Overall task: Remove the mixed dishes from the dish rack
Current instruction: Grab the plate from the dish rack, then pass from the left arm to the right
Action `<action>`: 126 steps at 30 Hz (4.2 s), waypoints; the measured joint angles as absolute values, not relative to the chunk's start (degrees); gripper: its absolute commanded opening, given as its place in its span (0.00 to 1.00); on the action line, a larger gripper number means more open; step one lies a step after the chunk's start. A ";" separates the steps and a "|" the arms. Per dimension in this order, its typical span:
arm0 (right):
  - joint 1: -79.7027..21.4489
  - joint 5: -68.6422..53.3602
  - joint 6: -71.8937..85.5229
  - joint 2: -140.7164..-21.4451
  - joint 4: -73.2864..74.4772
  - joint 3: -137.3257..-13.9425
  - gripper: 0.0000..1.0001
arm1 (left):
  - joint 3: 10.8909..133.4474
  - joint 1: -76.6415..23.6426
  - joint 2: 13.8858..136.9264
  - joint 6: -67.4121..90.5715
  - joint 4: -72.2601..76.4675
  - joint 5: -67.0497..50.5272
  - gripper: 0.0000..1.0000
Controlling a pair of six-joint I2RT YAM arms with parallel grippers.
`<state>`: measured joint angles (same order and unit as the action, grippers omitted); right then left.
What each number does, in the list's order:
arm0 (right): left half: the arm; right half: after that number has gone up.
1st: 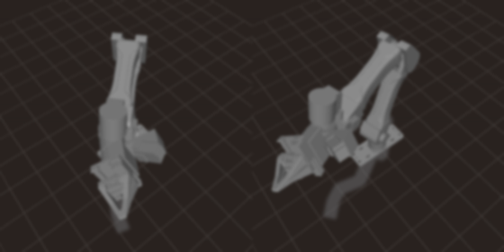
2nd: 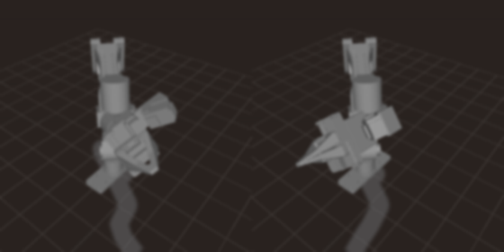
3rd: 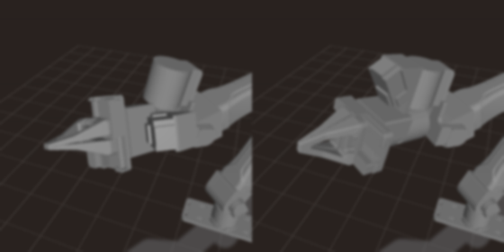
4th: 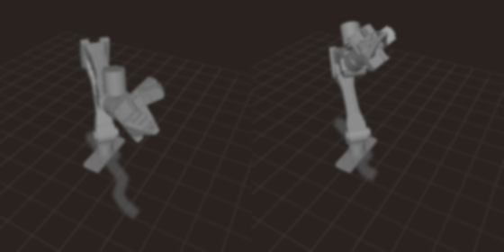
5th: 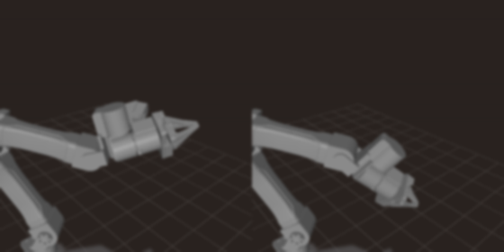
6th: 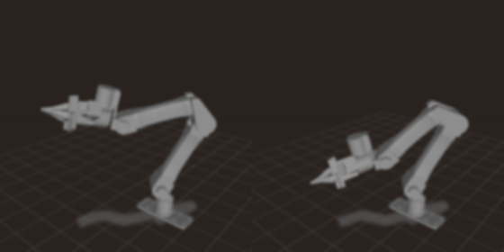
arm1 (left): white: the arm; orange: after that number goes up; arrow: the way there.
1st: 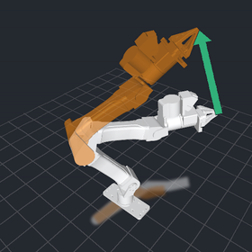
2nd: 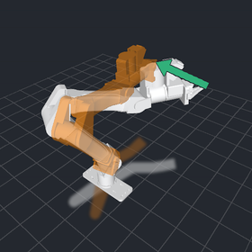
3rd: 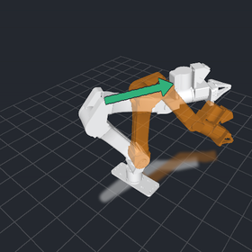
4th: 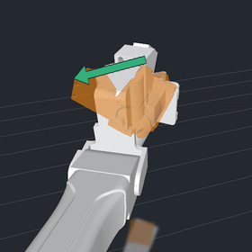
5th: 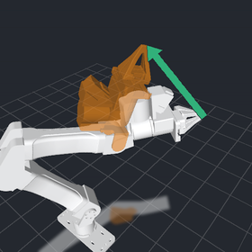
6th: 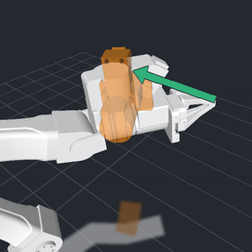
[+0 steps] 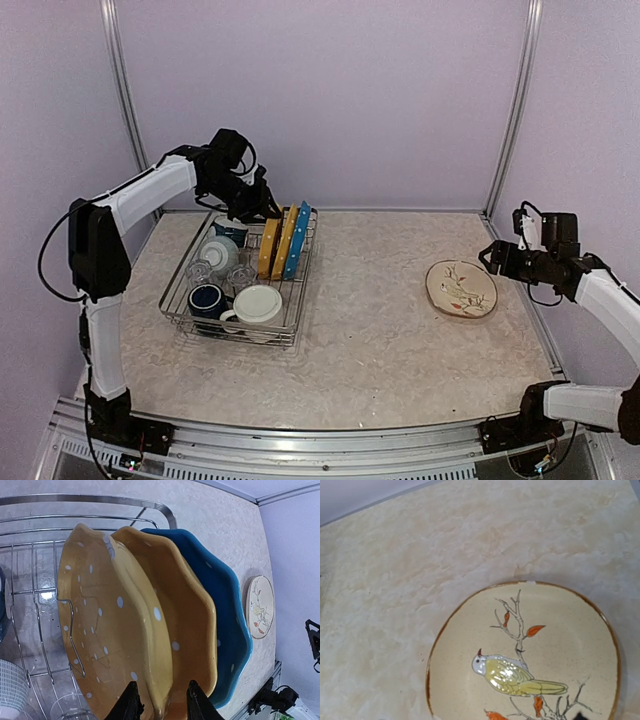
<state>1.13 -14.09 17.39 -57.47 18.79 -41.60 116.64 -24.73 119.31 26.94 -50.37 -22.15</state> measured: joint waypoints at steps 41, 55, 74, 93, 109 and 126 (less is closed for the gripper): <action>0.56 -15.31 18.74 -59.18 18.61 -40.05 0.77 | 117.69 -21.69 120.75 29.98 -48.95 -35.16 0.00; -2.24 -15.22 19.14 -61.58 18.59 -41.25 0.77 | 121.89 -22.96 116.29 31.75 -53.76 -34.87 0.00; -8.86 -15.53 25.04 -71.05 16.03 -48.60 0.80 | 128.90 -24.01 109.89 33.76 -57.89 -32.32 0.00; -15.27 -31.16 41.85 -82.41 5.17 -62.96 1.00 | 135.50 -40.45 110.04 26.92 -61.10 -21.34 0.00; -15.27 -28.21 50.35 -81.73 10.31 -64.40 1.00 | 139.20 -51.20 118.34 24.01 -55.70 -18.52 0.00; -15.64 -31.97 47.35 -81.08 12.29 -62.83 1.00 | 139.15 -61.32 131.68 11.94 -53.74 -0.89 0.00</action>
